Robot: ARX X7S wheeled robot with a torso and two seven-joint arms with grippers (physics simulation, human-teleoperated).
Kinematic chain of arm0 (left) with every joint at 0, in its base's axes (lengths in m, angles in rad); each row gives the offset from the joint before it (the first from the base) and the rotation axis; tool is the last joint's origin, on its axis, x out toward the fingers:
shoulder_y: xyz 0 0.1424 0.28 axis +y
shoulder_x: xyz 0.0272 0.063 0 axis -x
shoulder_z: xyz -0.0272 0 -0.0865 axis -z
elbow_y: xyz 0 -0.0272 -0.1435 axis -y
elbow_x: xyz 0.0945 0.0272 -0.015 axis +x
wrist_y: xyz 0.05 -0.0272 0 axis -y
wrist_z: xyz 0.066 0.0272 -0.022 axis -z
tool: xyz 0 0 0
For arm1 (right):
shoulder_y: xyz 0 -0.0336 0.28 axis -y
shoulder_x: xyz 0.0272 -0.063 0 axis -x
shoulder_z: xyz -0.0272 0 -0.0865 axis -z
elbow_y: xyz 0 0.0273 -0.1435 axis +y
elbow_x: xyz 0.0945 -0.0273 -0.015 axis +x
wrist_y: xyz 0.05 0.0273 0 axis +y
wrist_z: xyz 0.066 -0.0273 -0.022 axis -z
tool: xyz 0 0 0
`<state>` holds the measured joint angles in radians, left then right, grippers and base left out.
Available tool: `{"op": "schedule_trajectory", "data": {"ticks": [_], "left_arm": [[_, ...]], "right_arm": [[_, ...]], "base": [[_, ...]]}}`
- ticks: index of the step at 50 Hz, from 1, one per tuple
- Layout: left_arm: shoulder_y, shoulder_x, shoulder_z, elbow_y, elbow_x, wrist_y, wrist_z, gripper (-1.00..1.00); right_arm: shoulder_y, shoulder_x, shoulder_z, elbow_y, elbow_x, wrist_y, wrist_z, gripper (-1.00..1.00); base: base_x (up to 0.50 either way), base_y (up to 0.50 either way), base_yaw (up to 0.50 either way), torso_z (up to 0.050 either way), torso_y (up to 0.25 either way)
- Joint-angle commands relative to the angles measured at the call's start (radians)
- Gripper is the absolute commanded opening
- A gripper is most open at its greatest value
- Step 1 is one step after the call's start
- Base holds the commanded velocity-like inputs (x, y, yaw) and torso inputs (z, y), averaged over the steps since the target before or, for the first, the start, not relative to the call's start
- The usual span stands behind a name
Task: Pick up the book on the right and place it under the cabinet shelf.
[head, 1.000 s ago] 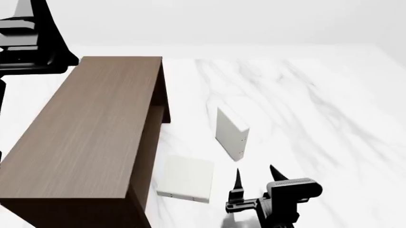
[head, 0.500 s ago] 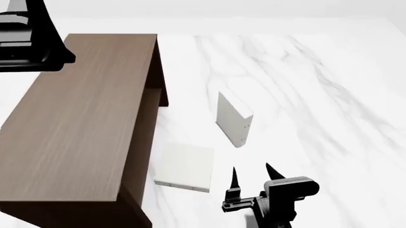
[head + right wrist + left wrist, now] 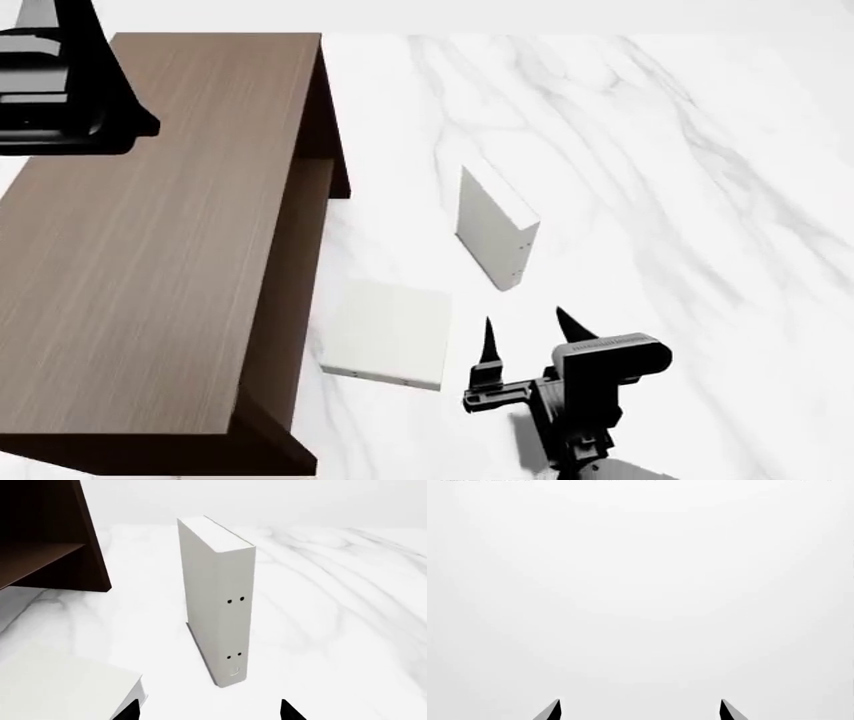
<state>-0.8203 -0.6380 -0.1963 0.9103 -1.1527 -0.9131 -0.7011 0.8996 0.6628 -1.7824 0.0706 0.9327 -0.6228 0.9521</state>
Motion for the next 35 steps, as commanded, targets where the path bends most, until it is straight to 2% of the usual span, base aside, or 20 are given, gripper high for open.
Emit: {"op": "schedule_trajectory", "data": {"ticks": [1, 11, 35], "left_arm": [[0.003, -0.005, 0.000, 0.008, -0.003, 0.008, -0.001, 1.00], [0.008, -0.012, 0.004, 0.005, 0.008, 0.016, 0.009, 1.00], [-0.018, -0.036, 0.005, 0.011, -0.043, 0.012, -0.010, 1.00]], "right_arm": [[0.025, -0.012, 0.013, 0.026, 0.089, 0.026, -0.084, 1.00], [0.023, -0.036, 0.008, 0.077, 0.195, 0.076, -0.193, 1.00], [0.034, -0.065, 0.009, 0.120, 0.220, 0.126, -0.240, 1.00]], "base": [[0.00, 0.00, 0.00, 0.000, 0.000], [0.00, 0.00, 0.00, 0.000, 0.000], [0.00, 0.00, 0.00, 0.000, 0.000]]}}
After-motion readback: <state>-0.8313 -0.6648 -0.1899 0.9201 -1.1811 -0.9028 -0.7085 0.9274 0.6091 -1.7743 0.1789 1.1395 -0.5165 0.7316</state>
